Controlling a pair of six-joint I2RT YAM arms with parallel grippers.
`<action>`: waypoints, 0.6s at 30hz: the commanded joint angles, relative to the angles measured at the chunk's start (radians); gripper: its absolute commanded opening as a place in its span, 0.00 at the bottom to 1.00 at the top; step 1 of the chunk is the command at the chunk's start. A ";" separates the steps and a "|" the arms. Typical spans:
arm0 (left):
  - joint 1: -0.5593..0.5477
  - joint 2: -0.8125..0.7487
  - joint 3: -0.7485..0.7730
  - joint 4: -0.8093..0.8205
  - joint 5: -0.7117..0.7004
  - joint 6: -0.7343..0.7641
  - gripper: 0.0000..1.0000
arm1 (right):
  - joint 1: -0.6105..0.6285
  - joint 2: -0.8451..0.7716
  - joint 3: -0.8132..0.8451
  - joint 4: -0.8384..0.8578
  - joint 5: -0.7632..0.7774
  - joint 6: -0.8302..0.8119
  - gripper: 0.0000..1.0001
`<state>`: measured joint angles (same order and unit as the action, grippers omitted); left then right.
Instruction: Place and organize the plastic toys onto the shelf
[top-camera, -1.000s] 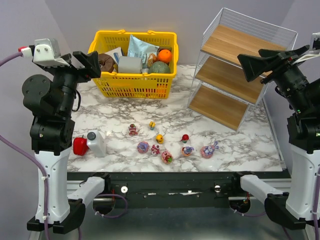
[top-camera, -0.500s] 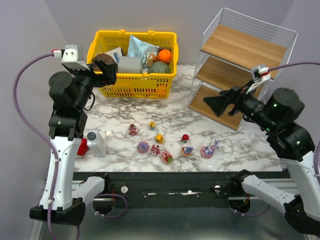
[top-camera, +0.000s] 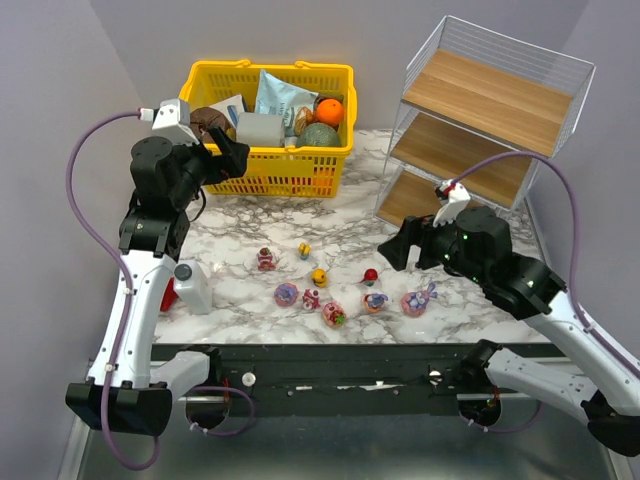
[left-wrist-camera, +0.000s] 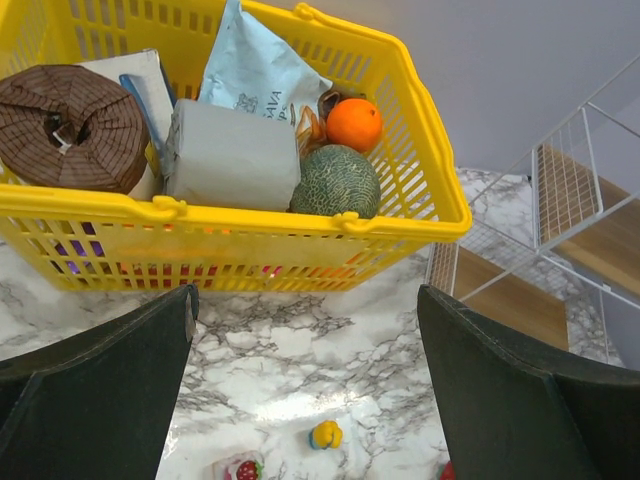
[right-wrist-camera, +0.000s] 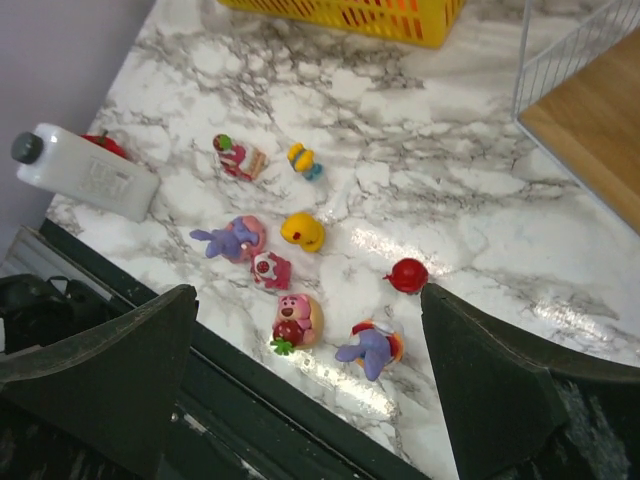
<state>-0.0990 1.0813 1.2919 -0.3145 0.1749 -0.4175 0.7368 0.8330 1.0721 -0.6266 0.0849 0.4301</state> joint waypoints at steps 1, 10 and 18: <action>0.004 -0.008 -0.034 0.006 -0.041 -0.035 0.99 | 0.007 0.006 -0.142 0.056 0.010 0.125 1.00; 0.004 -0.081 -0.196 0.140 -0.162 -0.092 0.99 | 0.007 0.080 -0.202 -0.059 0.020 0.308 1.00; 0.004 -0.055 -0.184 0.083 -0.192 -0.079 0.99 | 0.009 0.170 -0.238 -0.074 -0.178 0.435 0.88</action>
<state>-0.0994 1.0191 1.0897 -0.2420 0.0368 -0.4923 0.7387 0.9829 0.8543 -0.6464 0.0093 0.7628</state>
